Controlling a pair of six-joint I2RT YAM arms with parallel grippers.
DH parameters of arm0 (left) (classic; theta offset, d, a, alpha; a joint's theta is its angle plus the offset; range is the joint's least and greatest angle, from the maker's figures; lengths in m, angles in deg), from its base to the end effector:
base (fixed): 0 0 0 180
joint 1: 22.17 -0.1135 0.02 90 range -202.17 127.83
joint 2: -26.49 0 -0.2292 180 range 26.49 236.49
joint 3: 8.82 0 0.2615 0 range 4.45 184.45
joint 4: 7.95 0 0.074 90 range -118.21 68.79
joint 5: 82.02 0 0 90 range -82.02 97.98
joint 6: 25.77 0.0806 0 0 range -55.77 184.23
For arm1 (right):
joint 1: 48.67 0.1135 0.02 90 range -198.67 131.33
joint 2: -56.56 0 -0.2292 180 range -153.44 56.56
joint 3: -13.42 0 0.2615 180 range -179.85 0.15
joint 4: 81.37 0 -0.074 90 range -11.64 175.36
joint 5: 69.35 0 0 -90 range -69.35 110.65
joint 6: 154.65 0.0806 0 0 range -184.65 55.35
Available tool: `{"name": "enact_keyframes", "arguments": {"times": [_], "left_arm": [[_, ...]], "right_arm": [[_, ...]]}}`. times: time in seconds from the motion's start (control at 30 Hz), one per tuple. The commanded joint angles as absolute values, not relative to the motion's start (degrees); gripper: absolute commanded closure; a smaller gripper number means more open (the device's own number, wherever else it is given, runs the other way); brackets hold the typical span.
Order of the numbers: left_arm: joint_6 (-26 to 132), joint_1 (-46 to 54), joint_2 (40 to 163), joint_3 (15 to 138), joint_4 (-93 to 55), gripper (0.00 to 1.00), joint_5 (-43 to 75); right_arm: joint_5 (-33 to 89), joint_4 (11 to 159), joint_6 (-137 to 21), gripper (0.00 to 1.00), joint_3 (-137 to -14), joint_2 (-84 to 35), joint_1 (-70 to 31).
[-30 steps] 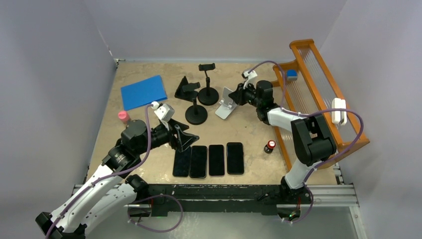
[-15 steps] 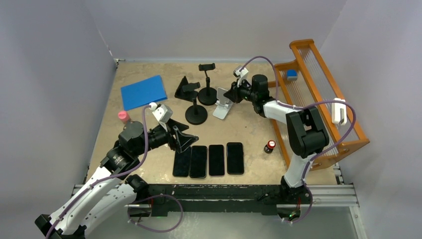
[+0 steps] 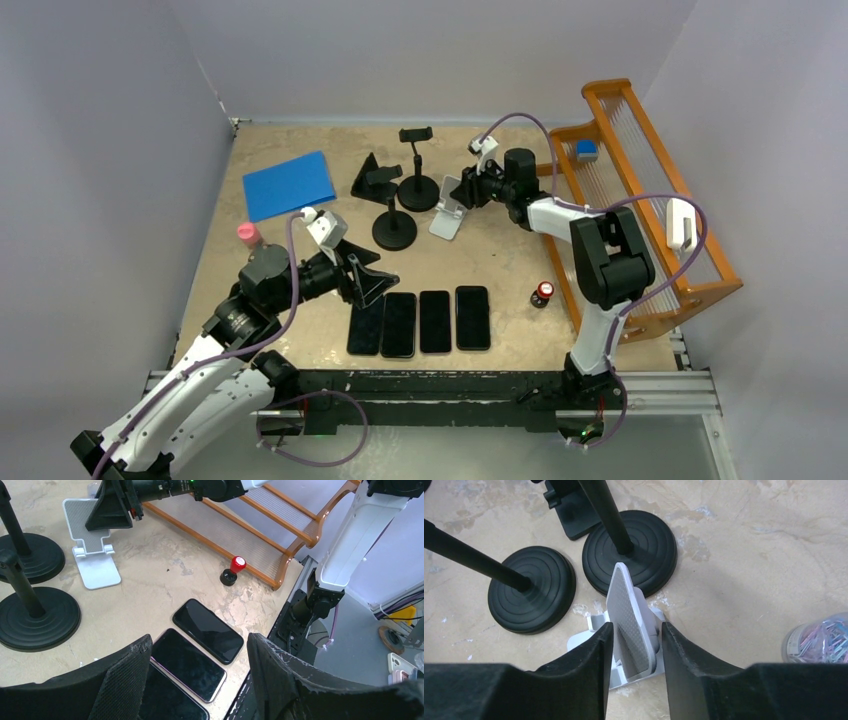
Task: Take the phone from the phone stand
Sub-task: Adjust the phone stand at the center of the board, then reset both arms
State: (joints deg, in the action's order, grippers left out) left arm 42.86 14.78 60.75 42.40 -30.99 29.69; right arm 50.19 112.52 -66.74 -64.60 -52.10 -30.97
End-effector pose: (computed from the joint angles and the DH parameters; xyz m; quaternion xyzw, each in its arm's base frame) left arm 0.1649 -0.1613 0.3030 0.2237 0.7065 -0.4422 0.5052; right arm 0.4226 0.1766 0.1558 -0.2832 0.7384 0.2810 0.5437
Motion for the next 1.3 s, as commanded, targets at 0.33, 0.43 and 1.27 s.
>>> {"name": "enact_keyframes", "arguments": {"times": [0.33, 0.43, 1.27], "left_arm": [[44.2, 15.0, 59.1, 42.1, -27.9, 0.32, 28.5], [44.0, 15.0, 58.7, 42.2, -28.2, 0.31, 27.4], [27.6, 15.1, 61.7, 49.1, -38.2, 0.24, -1.1]], "right_arm": [[45.3, 115.9, -66.2, 0.46, -60.1, -46.9, -32.6], [42.4, 116.8, -65.2, 0.4, -59.1, -45.6, -32.8], [8.7, 120.2, -29.5, 0.08, -47.7, -3.2, -24.0]]}}
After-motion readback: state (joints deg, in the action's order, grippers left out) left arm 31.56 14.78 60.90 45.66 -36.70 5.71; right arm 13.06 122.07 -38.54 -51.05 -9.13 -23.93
